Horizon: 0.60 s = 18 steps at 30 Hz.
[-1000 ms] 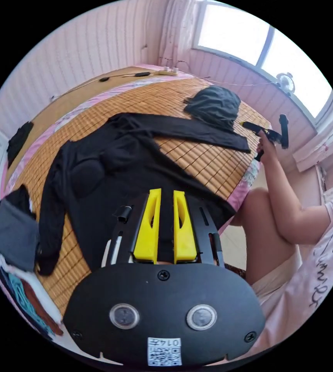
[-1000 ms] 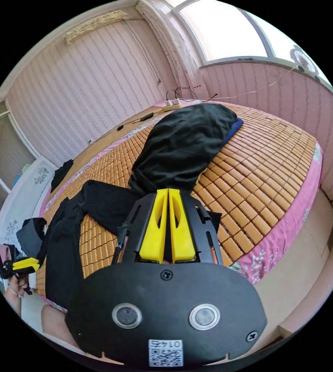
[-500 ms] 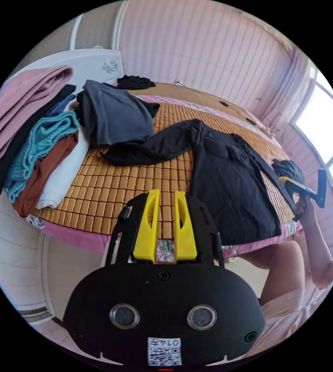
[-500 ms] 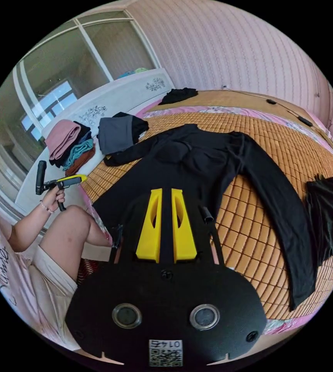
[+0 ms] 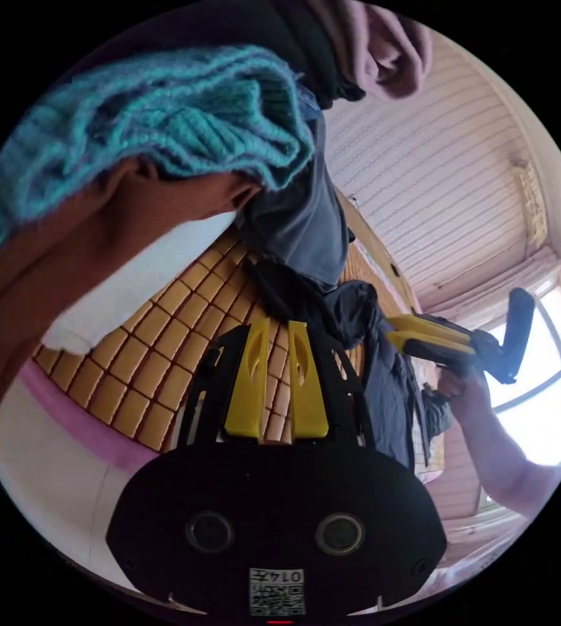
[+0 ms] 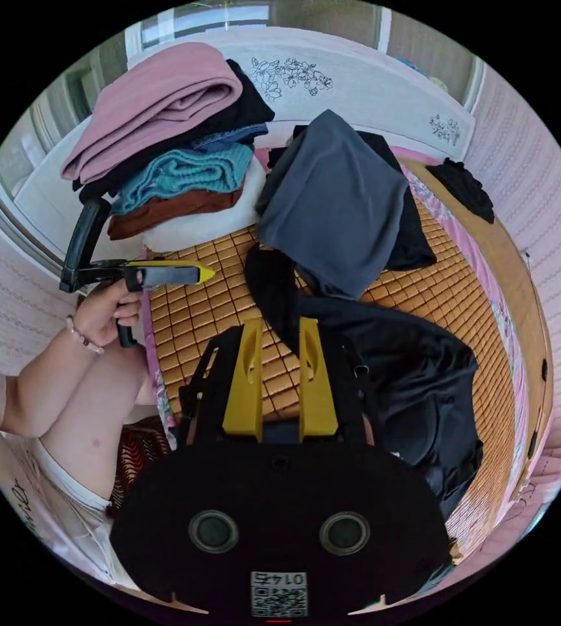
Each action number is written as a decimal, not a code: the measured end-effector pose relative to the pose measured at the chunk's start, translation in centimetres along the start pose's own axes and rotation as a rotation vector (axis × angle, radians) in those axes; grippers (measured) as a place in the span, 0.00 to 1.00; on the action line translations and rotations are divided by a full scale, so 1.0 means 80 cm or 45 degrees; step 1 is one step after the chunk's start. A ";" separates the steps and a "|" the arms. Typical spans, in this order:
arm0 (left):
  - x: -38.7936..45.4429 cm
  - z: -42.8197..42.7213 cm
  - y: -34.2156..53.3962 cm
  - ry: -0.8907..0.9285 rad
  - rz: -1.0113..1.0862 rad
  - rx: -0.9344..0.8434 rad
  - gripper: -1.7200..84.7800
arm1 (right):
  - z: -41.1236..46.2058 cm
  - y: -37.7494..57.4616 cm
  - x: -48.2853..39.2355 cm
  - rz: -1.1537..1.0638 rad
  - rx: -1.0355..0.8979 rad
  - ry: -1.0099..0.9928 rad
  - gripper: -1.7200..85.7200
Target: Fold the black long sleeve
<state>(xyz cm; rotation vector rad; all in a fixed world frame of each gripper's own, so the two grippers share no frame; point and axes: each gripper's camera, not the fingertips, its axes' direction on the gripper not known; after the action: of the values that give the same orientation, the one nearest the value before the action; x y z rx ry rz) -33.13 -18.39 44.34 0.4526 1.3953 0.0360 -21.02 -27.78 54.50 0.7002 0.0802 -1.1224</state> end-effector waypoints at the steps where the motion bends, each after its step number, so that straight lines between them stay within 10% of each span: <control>1: -0.007 -0.008 -0.013 0.012 0.025 0.008 0.08 | 0.029 -0.035 -0.002 -0.006 -0.033 0.000 0.13; 12: -0.063 -0.050 -0.067 0.046 0.025 -0.049 0.08 | 0.180 -0.145 0.017 0.137 -0.043 -0.228 0.05; 18: -0.076 -0.073 -0.081 0.067 0.046 -0.034 0.09 | 0.190 -0.121 -0.052 -0.371 -0.121 -0.334 0.06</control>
<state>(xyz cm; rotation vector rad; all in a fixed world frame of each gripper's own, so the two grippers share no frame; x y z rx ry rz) -41.38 -24.38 47.34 0.4577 1.4368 0.0965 -35.32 -35.19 63.52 0.4601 0.0122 -1.4717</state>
